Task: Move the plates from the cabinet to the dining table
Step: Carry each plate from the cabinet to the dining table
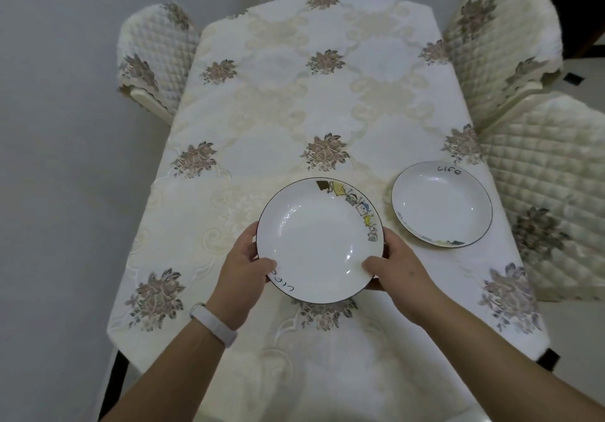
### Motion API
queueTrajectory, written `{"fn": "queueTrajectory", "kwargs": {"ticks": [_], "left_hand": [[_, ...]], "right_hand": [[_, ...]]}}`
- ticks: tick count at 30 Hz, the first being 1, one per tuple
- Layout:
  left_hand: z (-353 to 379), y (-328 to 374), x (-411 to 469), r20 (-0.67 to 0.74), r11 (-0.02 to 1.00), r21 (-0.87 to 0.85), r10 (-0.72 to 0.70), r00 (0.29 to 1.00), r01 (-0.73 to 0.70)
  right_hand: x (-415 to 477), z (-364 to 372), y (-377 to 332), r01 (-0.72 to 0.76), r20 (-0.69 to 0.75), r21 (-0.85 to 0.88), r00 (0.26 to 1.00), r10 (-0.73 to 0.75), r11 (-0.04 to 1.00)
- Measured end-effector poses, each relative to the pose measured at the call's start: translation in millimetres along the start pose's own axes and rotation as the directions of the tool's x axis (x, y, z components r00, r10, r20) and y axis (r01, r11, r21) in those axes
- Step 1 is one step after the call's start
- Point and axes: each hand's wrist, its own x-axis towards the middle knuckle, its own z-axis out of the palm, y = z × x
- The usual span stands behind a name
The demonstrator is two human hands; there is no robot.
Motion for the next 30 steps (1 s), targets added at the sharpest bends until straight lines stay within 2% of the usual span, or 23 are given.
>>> {"fn": "queueTrajectory", "kwargs": {"ticks": [13,18,30], "left_hand": [[0,-12,95,0.157,0.996,0.085,-0.047,0.986,0.034],[8,-17,123,0.131,0.991,0.12,-0.07,0.989,0.055],[21,-26,158,0.1,0.982,0.186,-0.043,0.994,0.024]], "right_hand": [[60,13,15,-0.074,-0.223,-0.007,0.972,0.071,0.997],[84,12,23,-0.09,-0.296,-0.001,0.951,0.085,0.996],[124,9,27,-0.111,-0.373,-0.16,0.927,0.044,0.981]]}}
